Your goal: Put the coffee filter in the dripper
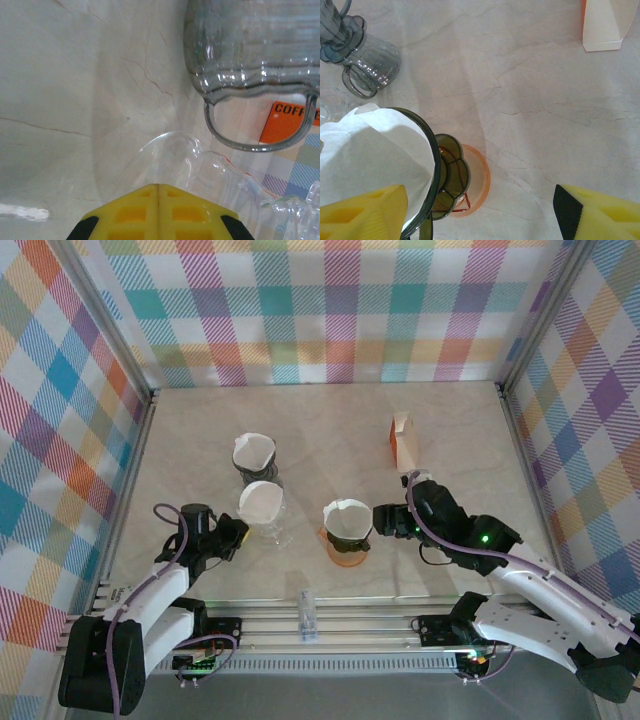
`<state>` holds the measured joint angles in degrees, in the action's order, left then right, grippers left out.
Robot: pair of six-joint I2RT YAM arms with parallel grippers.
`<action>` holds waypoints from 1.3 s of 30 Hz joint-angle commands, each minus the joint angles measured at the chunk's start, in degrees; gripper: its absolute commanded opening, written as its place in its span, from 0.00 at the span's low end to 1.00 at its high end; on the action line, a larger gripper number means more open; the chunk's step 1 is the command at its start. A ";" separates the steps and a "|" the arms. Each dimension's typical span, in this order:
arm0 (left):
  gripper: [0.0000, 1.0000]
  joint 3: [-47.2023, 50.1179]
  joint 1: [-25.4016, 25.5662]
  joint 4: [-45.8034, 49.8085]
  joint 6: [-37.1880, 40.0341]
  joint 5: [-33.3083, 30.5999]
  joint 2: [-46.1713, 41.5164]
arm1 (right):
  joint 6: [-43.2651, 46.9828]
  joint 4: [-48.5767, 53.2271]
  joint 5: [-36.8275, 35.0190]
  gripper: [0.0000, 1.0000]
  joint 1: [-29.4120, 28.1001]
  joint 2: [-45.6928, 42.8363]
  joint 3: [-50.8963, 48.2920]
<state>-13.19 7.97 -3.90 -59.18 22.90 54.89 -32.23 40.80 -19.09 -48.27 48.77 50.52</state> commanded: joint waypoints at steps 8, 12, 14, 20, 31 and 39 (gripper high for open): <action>0.00 -1.59 9.09 -8.56 -3.05 -2.69 6.51 | -1.08 -1.40 -0.53 0.78 0.38 0.40 -1.11; 0.00 -2.72 11.45 -9.38 -3.25 -3.48 8.31 | -1.39 -1.48 -0.50 0.78 0.37 0.70 -1.38; 0.00 -2.89 11.54 -9.80 -3.06 -3.31 8.79 | -1.43 -1.64 -0.34 0.78 0.37 0.65 -1.59; 0.00 -4.11 12.07 -13.06 -2.18 -0.70 11.99 | -1.25 -1.84 -0.07 0.78 0.37 1.33 -1.66; 0.00 -5.24 10.27 5.54 -0.26 -8.68 0.69 | -0.89 -1.66 -0.03 0.78 0.37 1.58 -1.13; 0.16 -9.37 -1.13 12.43 2.86 -6.76 -2.81 | -0.12 -2.74 0.45 0.78 0.37 1.75 -1.12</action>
<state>-19.97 10.04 4.86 -58.43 15.92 51.83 -32.58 39.81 -19.03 -48.27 50.57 49.36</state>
